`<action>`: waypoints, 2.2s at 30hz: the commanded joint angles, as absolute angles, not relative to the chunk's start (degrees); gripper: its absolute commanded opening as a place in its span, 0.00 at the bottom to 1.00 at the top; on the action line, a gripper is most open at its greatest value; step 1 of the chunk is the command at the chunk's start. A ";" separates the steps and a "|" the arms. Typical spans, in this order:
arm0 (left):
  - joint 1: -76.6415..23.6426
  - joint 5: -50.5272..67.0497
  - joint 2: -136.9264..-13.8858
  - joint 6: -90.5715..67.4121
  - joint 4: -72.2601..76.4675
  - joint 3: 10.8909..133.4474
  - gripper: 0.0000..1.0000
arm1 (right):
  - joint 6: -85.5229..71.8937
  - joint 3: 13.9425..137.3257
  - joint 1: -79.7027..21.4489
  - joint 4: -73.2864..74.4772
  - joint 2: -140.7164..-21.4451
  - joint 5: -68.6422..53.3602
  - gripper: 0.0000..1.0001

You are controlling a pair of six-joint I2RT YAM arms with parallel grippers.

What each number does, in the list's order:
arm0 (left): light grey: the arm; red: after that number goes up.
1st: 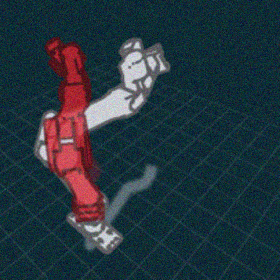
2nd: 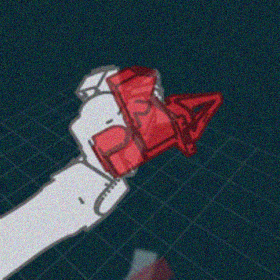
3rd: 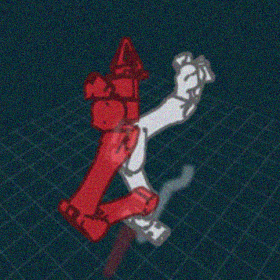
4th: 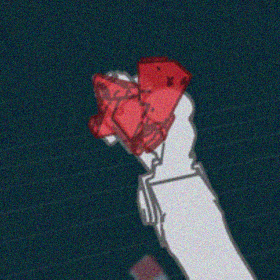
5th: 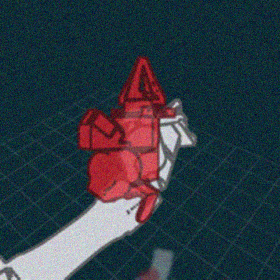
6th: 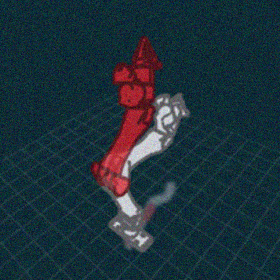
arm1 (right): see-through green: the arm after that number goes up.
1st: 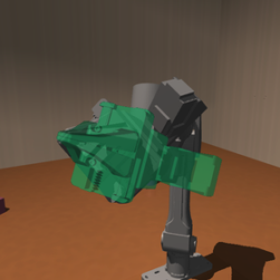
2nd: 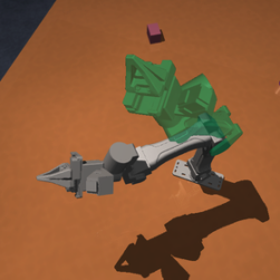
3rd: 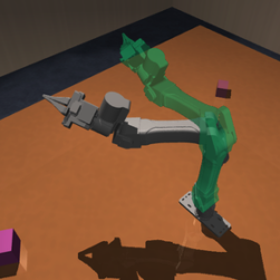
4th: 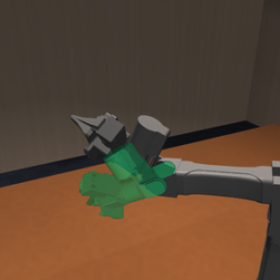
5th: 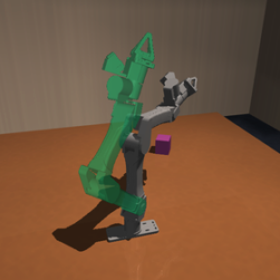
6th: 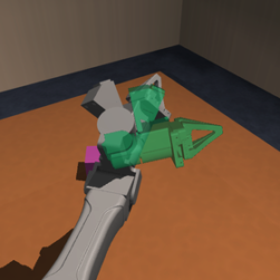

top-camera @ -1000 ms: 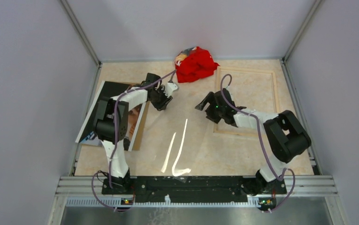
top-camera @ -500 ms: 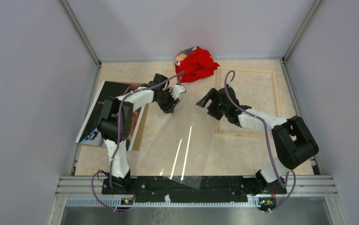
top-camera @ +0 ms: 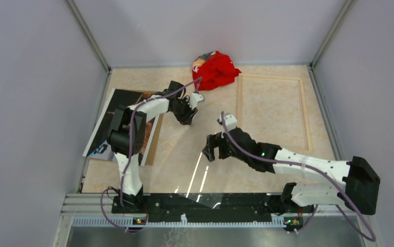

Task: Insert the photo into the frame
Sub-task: Pick up the photo frame item at the center of the board.

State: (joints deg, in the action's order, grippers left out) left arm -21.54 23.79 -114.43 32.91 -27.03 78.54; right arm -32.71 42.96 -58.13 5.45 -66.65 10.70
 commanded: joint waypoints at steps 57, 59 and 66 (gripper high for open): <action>-20.47 27.55 -108.04 30.41 -57.31 103.59 0.98 | -6.69 86.43 -102.57 42.40 -113.71 81.93 0.00; -20.22 26.04 -104.81 30.57 -58.64 107.43 0.99 | -1.30 85.50 -101.64 37.39 -110.70 81.31 0.00; -19.24 23.26 -88.80 33.92 -53.11 111.75 0.99 | 12.04 80.66 -96.18 21.66 -96.69 73.96 0.00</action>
